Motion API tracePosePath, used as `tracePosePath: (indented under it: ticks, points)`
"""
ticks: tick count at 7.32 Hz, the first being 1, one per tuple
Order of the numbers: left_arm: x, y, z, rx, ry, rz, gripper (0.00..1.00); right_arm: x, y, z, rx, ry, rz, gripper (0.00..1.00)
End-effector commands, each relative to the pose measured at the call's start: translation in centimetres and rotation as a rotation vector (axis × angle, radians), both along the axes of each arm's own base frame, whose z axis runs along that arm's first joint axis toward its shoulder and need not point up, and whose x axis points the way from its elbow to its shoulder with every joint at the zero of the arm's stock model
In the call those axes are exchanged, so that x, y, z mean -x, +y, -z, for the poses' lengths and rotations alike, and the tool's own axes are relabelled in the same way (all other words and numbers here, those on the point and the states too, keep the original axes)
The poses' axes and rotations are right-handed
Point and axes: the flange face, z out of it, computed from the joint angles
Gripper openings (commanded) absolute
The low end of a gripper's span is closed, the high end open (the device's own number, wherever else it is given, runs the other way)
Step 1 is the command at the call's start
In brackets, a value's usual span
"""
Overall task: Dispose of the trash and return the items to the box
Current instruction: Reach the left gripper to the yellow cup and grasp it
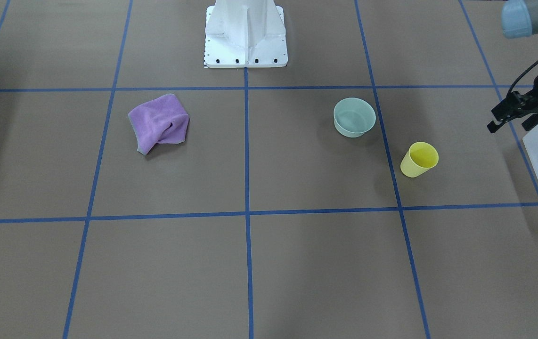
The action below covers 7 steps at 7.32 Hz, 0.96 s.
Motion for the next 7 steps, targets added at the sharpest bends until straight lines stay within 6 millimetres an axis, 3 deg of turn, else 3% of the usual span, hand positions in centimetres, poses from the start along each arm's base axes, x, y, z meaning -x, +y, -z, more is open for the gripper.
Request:
tracePosePath:
  ticks: [1, 2, 4, 6, 7]
  points:
    - [-8.6, -0.9, -2.0, 0.027, 0.073, 0.072, 0.98, 0.1, 0.0, 0.1, 0.0, -0.002, 0.001, 1.0]
    - [-10.6, -0.9, -3.0, 0.042, 0.055, 0.068, 0.98, 0.0, 0.1, 0.0, 0.001, -0.002, 0.0, 1.0]
    - [-11.2, -1.0, -4.8, 0.062, 0.039, 0.057, 0.98, 0.1, 0.1, 0.0, 0.004, -0.003, 0.001, 1.0]
    - [-12.5, -0.2, -4.3, 0.057, 0.046, 0.03, 0.98, 0.0, 0.2, -0.2, 0.01, -0.003, 0.0, 1.0]
    - [-13.8, 0.4, -4.6, 0.061, 0.04, 0.006, 0.91, 0.1, 0.4, -0.4, 0.015, -0.002, 0.001, 1.0]
